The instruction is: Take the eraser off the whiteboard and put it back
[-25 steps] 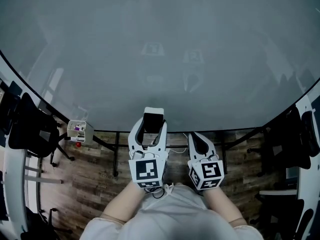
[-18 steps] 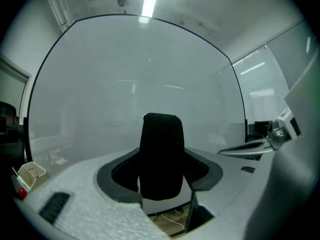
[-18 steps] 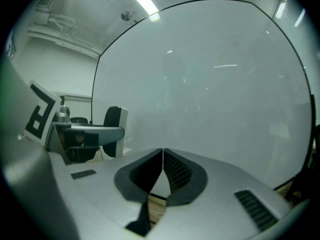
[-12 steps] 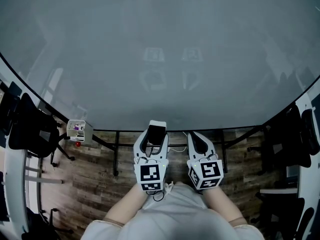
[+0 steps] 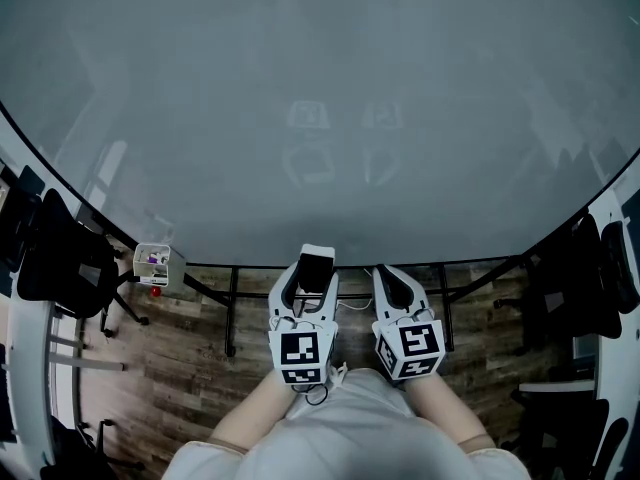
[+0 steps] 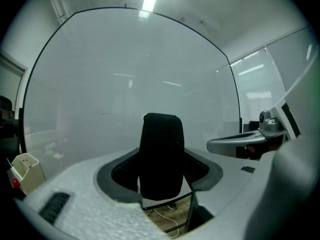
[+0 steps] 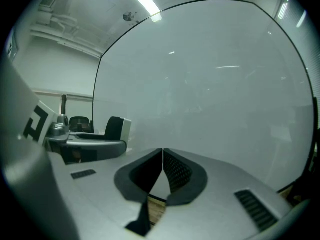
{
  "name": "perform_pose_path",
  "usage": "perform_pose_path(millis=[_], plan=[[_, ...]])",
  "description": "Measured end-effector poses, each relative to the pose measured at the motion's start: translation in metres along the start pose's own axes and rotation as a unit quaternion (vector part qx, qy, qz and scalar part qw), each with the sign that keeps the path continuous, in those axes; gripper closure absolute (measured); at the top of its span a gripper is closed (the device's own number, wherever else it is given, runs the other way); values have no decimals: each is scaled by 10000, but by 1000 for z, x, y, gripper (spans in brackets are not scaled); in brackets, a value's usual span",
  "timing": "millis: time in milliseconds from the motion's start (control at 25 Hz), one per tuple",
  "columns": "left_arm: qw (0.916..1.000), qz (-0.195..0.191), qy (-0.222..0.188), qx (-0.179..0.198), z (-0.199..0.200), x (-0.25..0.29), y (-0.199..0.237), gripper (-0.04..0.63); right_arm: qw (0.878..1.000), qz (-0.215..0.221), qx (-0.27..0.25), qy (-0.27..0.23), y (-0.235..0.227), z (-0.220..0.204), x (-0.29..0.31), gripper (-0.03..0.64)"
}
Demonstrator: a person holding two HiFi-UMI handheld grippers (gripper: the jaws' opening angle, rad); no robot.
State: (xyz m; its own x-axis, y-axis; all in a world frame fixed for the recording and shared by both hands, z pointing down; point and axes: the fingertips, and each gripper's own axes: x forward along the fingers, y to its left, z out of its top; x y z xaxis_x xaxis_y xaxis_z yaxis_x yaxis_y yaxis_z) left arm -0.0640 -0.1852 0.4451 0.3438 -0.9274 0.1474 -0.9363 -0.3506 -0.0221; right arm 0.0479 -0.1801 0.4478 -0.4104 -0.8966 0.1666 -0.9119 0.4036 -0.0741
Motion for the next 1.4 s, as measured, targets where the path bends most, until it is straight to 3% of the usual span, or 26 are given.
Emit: perform_pose_path(millis=[640, 1400], plan=[[9994, 215, -86, -272, 13, 8, 1, 347, 10000, 11, 20, -13, -12, 0, -1, 589], [9949, 380, -909, 216, 91, 48, 8, 347, 10000, 31, -67, -30, -35, 10, 18, 589]])
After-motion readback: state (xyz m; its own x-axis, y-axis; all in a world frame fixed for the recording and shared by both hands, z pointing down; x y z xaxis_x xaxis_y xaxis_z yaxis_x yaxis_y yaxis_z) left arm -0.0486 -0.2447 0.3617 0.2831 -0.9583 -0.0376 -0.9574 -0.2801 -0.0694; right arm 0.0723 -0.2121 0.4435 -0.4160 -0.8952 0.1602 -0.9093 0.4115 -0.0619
